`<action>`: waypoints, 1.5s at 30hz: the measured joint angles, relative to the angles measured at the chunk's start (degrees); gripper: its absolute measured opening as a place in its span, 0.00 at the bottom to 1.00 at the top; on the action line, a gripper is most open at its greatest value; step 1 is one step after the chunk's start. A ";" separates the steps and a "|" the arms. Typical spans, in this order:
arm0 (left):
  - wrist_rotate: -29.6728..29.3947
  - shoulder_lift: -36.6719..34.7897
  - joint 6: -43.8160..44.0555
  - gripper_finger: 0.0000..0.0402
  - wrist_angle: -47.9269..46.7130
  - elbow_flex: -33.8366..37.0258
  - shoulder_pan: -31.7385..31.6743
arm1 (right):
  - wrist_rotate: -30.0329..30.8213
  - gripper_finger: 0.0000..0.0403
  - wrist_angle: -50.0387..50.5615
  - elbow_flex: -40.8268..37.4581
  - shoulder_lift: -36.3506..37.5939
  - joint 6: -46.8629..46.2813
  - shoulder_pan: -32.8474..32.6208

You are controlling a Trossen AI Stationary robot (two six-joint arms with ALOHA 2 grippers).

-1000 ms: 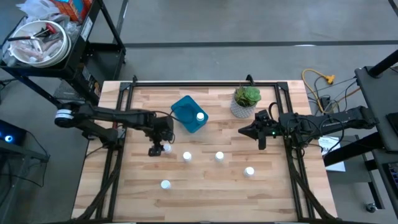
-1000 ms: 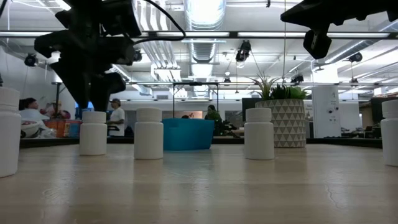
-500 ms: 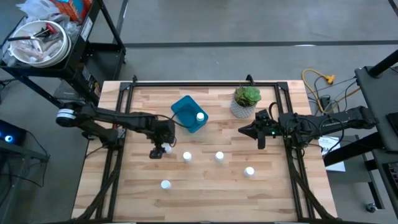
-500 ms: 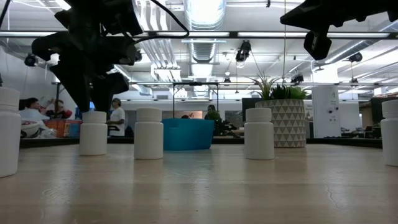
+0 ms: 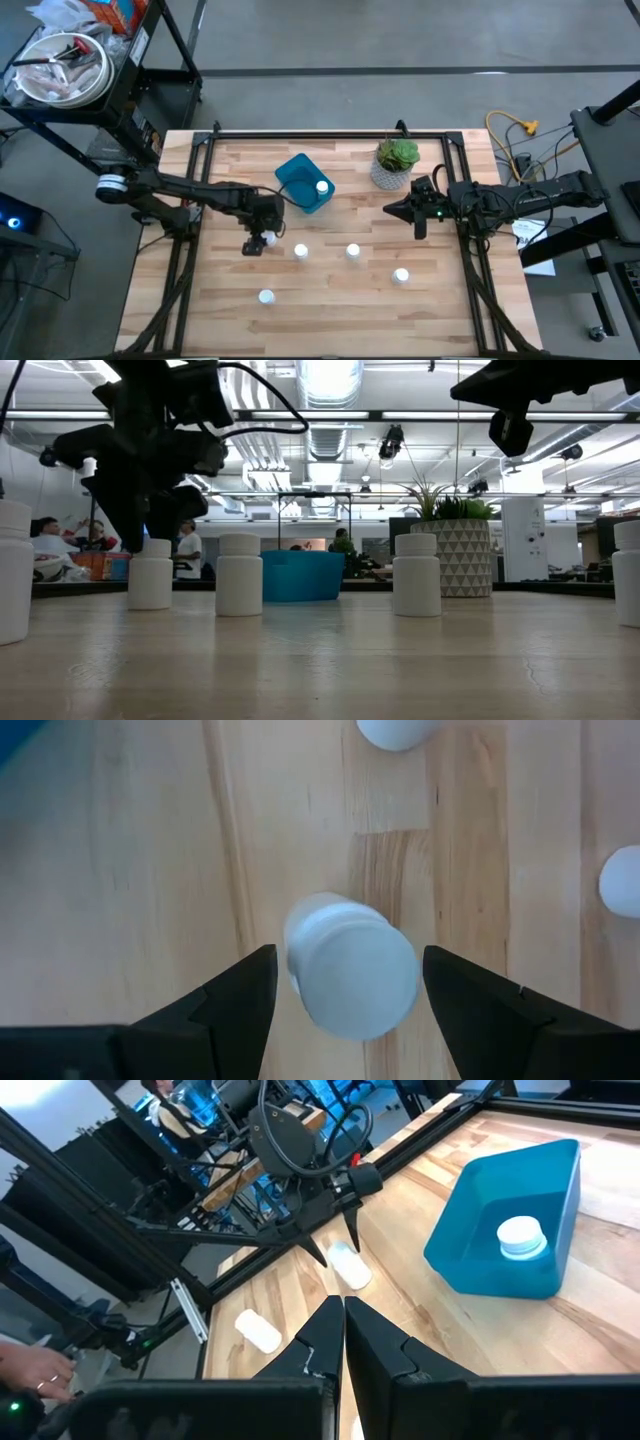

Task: Pick and place pill bottles into a basket
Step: Put the white pill bottle into the dark blue bin

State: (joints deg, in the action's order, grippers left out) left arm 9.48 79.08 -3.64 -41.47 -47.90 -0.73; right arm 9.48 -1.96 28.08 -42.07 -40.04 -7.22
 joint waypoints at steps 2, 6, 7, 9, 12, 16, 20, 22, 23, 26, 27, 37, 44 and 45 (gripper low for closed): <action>-0.76 -0.28 -0.01 0.58 0.15 0.00 0.00 | 0.21 0.02 0.05 0.00 0.01 0.12 0.00; -1.12 -0.42 -0.02 0.51 0.40 0.00 0.02 | 1.02 0.02 0.13 0.00 0.01 0.17 0.00; -1.14 -0.42 -0.02 0.49 0.37 0.00 0.04 | 1.02 0.02 0.13 0.00 0.01 0.29 0.00; -1.12 -0.42 -0.02 0.44 0.42 0.00 0.04 | 1.02 0.02 0.13 0.00 0.01 0.50 0.00; -1.09 -0.47 -0.02 0.38 0.50 -0.01 0.04 | 1.02 0.02 0.13 0.00 0.03 0.58 0.00; -1.09 -0.47 -0.04 0.37 0.48 -0.02 0.04 | 1.01 0.02 0.13 0.00 0.03 0.58 0.00; -1.09 -0.47 -0.04 0.39 0.44 -0.02 0.04 | 1.00 0.02 0.13 0.00 0.03 0.58 0.00; -1.07 -0.61 0.01 0.39 0.34 -0.02 0.04 | 1.00 0.02 0.13 0.00 0.03 0.58 0.00; -1.07 -0.81 0.13 0.38 0.10 -0.02 0.04 | 1.00 0.02 0.13 0.00 0.03 0.58 0.00; -1.07 -1.93 0.28 0.37 -0.37 -0.23 0.03 | 1.00 0.02 0.13 0.00 0.05 0.58 0.00; -1.08 -2.38 0.28 0.37 -1.09 -0.65 0.00 | 1.00 0.02 0.13 0.00 0.05 0.57 0.00; -5.35 -7.43 0.29 0.37 -8.79 -9.26 0.00 | 1.00 0.02 0.11 0.00 0.05 0.56 0.00; -7.09 -8.07 0.46 0.37 -12.61 -14.64 0.00 | 1.00 0.02 0.07 0.00 0.05 0.39 0.00; -7.11 -8.07 0.47 0.37 -13.12 -15.25 0.00 | 1.00 0.02 0.07 0.00 0.05 0.33 0.00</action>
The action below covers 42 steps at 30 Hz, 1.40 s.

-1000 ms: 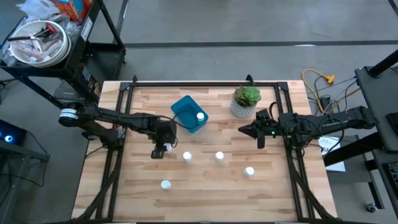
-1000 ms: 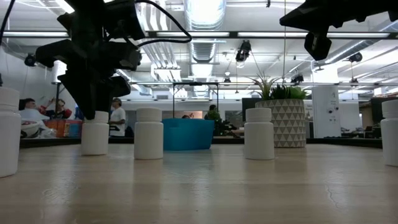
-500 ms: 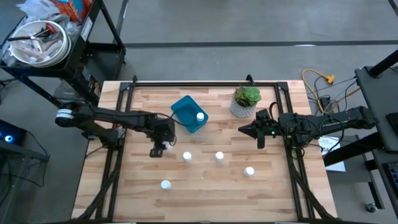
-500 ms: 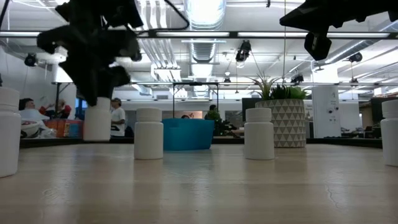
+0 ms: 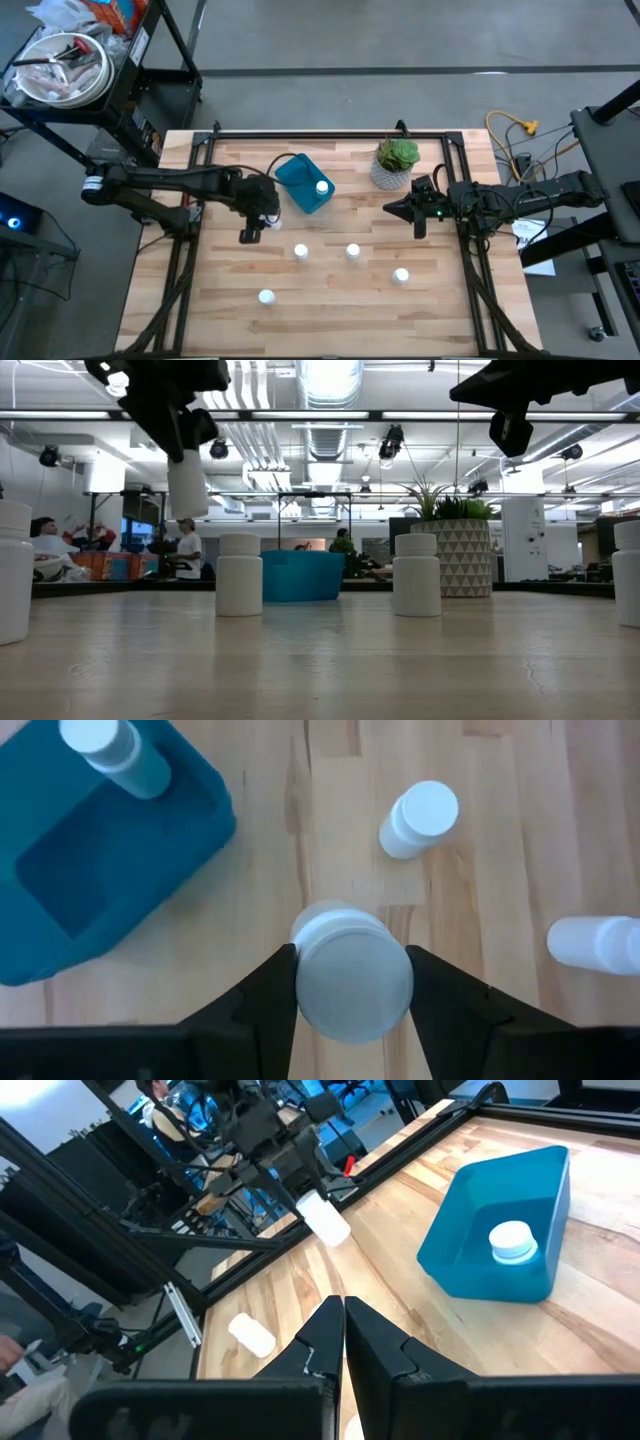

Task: Pick and place pill bottles into a basket
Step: Put the white pill bottle into the dark blue bin

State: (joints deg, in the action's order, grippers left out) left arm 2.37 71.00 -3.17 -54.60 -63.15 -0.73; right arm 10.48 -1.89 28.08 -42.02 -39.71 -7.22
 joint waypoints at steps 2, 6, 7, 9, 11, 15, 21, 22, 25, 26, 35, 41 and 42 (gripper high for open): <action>0.00 0.00 0.01 0.37 -1.09 -1.01 -0.02 | -0.02 0.02 0.00 0.00 0.00 -0.03 0.00; 0.00 -0.17 0.99 0.37 -2.99 -2.74 0.00 | -0.02 0.02 -0.02 0.00 0.00 -0.26 0.00; 0.00 -0.28 1.32 0.37 -3.58 -3.39 0.00 | -0.02 0.02 -0.02 0.00 0.00 -0.37 0.00; 0.00 -0.57 1.38 0.37 -4.04 -4.85 0.00 | -0.02 0.02 -0.04 0.00 0.00 -0.38 0.00; -0.39 -0.69 1.51 0.37 -4.17 -6.43 -0.01 | -0.02 0.02 -0.04 0.00 0.00 -0.38 0.00; -4.38 -0.62 1.49 0.37 -4.38 -9.83 -0.05 | -0.02 0.02 -0.09 0.00 0.02 -0.38 0.00; -7.43 1.33 0.42 0.37 -4.75 -13.57 -1.38 | -0.02 0.02 -0.11 0.00 0.02 -0.38 0.00; -7.44 1.79 -0.24 0.37 -4.64 -13.87 -1.87 | -0.02 0.02 -0.11 0.00 0.02 -0.38 0.00; -7.45 3.51 -1.93 0.37 -4.33 -14.57 -3.55 | -0.02 0.02 -0.11 0.00 0.02 -0.38 0.00; -7.47 4.15 -2.49 0.37 -4.16 -14.77 -4.29 | -0.02 0.02 -0.11 0.00 0.00 -0.38 0.00; -7.43 9.88 -8.11 0.37 -2.61 -17.13 -12.20 | -0.02 0.02 -0.11 0.00 0.00 -0.38 0.00; -7.17 14.84 -12.51 0.37 -1.66 -20.48 -16.21 | -0.02 0.02 -0.09 0.00 0.02 -0.36 0.00; -7.10 15.73 -13.23 0.37 -1.34 -20.94 -16.62 | -0.02 0.02 -0.09 0.00 0.02 -0.38 0.00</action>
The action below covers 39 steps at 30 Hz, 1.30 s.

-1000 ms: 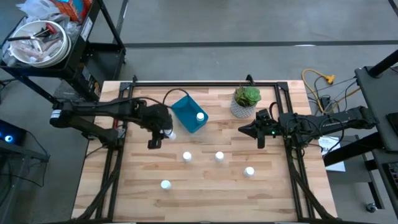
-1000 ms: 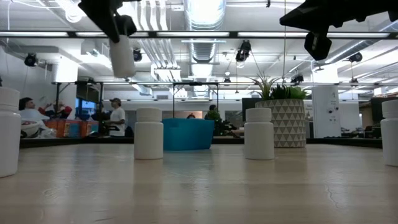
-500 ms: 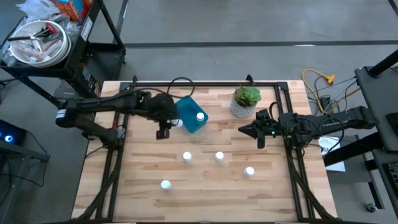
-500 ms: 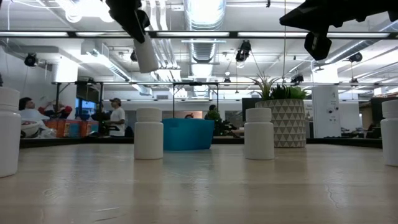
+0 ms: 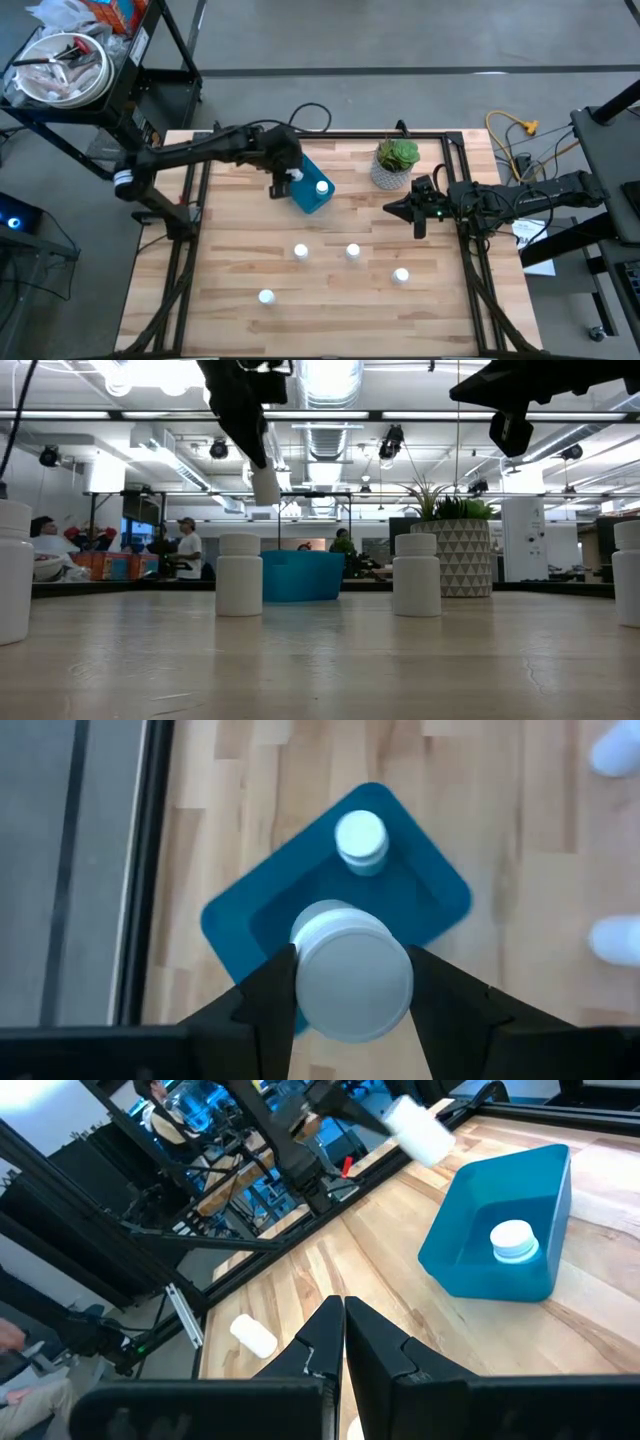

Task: Pick and place pill bottles into a basket
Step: Put the white pill bottle into the dark blue bin

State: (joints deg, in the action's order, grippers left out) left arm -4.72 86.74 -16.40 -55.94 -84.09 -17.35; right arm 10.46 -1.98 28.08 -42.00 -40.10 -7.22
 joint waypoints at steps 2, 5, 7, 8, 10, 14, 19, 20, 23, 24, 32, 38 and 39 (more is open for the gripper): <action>0.23 1.82 -0.95 0.37 0.00 -0.83 -0.69 | 0.00 0.02 0.00 0.00 0.00 0.00 0.00; 1.60 4.55 -1.95 0.37 0.44 -1.71 -1.33 | 0.00 0.02 0.00 0.00 0.00 0.00 0.00; 1.63 6.08 -3.19 0.37 0.84 -1.69 -1.65 | 0.00 0.02 0.00 0.00 0.00 0.00 0.00; 1.65 6.71 -3.51 0.37 2.00 -1.63 -1.78 | 0.00 0.02 0.00 0.00 0.00 0.00 0.00; 1.66 7.96 -3.84 0.37 4.04 -1.62 -2.04 | -0.02 0.02 0.00 0.00 0.00 0.00 -0.01; 1.74 9.76 -4.21 0.37 7.02 -1.60 -2.97 | -0.02 0.02 0.00 0.00 0.00 0.00 0.00; 1.72 11.64 -5.58 0.37 7.70 -1.09 -4.34 | -0.02 0.02 0.00 0.00 0.00 0.00 0.00; 1.74 12.13 -5.58 0.37 7.86 -1.02 -4.62 | -0.02 0.02 0.00 0.00 0.00 0.00 0.00; 2.59 13.75 -5.59 0.37 8.12 -0.96 -5.23 | -0.02 0.02 0.02 0.00 0.00 0.02 0.00; 2.80 14.31 -5.60 0.37 8.21 -1.03 -5.38 | -0.02 0.02 0.02 0.00 0.00 0.02 -0.01; 2.98 17.04 -6.95 0.37 10.82 -0.86 -6.04 | -0.04 0.02 0.04 0.00 0.00 0.02 0.00; 3.60 18.57 -8.20 0.37 11.04 -0.84 -6.82 | -0.04 0.02 0.04 0.00 0.00 -0.22 0.00; 3.85 18.78 -8.20 0.37 11.06 -0.84 -7.01 | -0.03 0.02 0.04 0.00 0.00 -0.22 0.00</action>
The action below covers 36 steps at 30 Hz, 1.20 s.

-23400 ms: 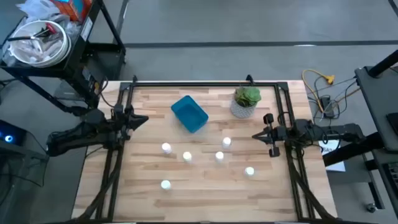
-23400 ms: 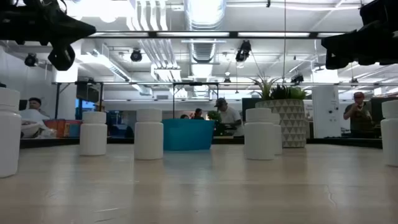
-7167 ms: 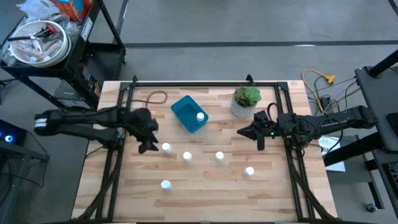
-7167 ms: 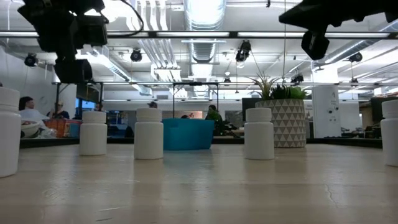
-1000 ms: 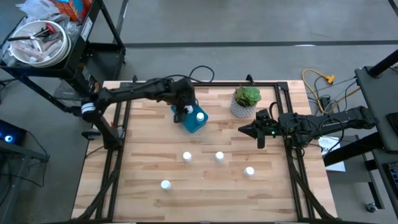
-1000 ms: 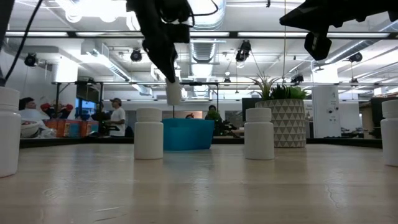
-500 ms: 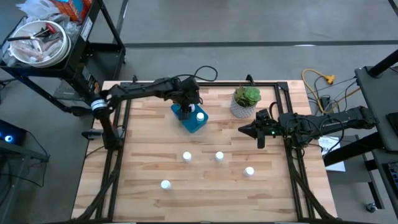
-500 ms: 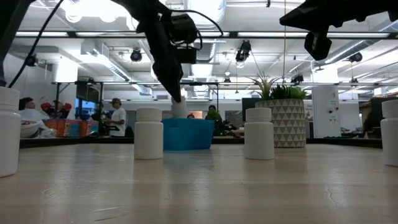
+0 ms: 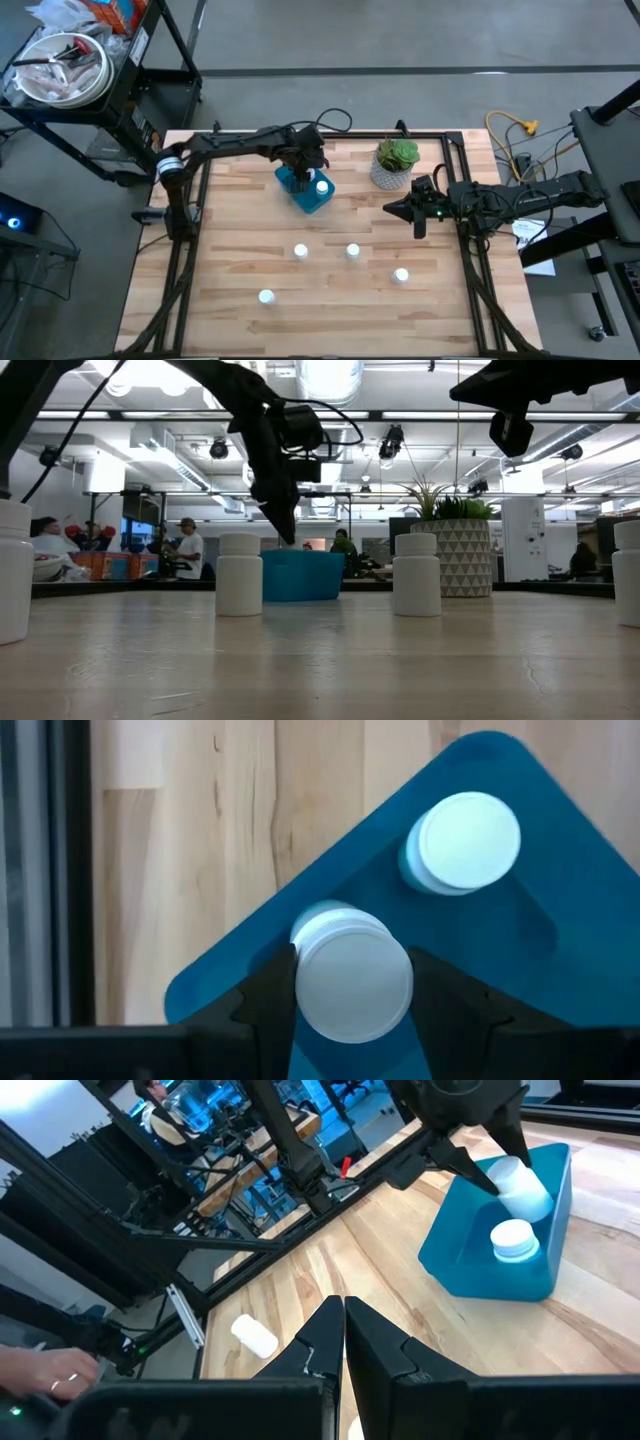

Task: Pick and place pill bottles into a basket
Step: Put the white pill bottle into the dark blue bin

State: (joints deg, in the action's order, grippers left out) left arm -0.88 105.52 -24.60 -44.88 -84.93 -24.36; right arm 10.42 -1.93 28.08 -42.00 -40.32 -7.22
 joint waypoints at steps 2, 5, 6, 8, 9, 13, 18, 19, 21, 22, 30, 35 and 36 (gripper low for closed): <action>0.92 0.23 0.00 0.37 -0.01 0.02 -0.33 | 0.00 0.02 0.00 0.00 0.00 -0.03 -0.01; 1.20 0.45 -0.03 0.37 1.33 0.09 -0.51 | 0.00 0.02 0.00 0.00 0.00 -0.04 0.00; 1.26 0.55 -0.05 0.37 1.60 0.09 -0.57 | 0.01 0.02 0.00 0.00 0.00 -0.07 0.00; 1.51 0.63 -0.29 0.37 1.37 0.17 -0.72 | 0.01 0.02 -0.01 0.00 0.00 -0.09 -0.01; 1.84 0.69 -0.39 0.37 1.47 0.17 -0.78 | 0.01 0.02 0.00 0.00 0.00 -0.10 -0.01; 2.34 1.40 -0.40 0.37 1.35 0.60 -0.95 | 0.01 0.02 0.00 0.00 0.00 -0.18 -0.02; 2.44 2.05 -0.35 0.37 1.83 0.98 -1.20 | 0.01 0.02 -0.01 0.00 0.00 -0.22 -0.02; 2.46 2.27 -0.35 0.37 1.82 1.01 -1.20 | 0.01 0.02 0.00 0.00 0.00 -0.22 0.00; 2.46 2.60 -0.34 0.37 1.97 1.01 -1.20 | 0.01 0.02 0.00 0.00 0.00 -0.22 -0.02; 2.47 2.74 -0.25 0.37 1.96 1.01 -1.20 | 0.01 0.02 0.00 0.00 0.00 -0.22 -0.02; 4.03 2.64 -0.22 0.38 1.85 1.01 -1.29 | 0.03 0.02 -0.02 0.00 -0.02 -0.22 -0.02; 4.53 2.36 -0.01 0.38 1.83 1.01 -1.29 | 0.03 0.02 -0.02 0.00 -0.02 -0.20 -0.02; 4.67 2.36 0.05 0.39 1.81 1.01 -1.29 | 0.03 0.02 -0.01 0.00 -0.02 -0.20 -0.02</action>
State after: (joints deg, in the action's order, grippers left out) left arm 3.79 107.87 -24.54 -43.07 -83.92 -25.65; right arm 10.46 -1.94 28.08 -42.02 -40.51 -7.25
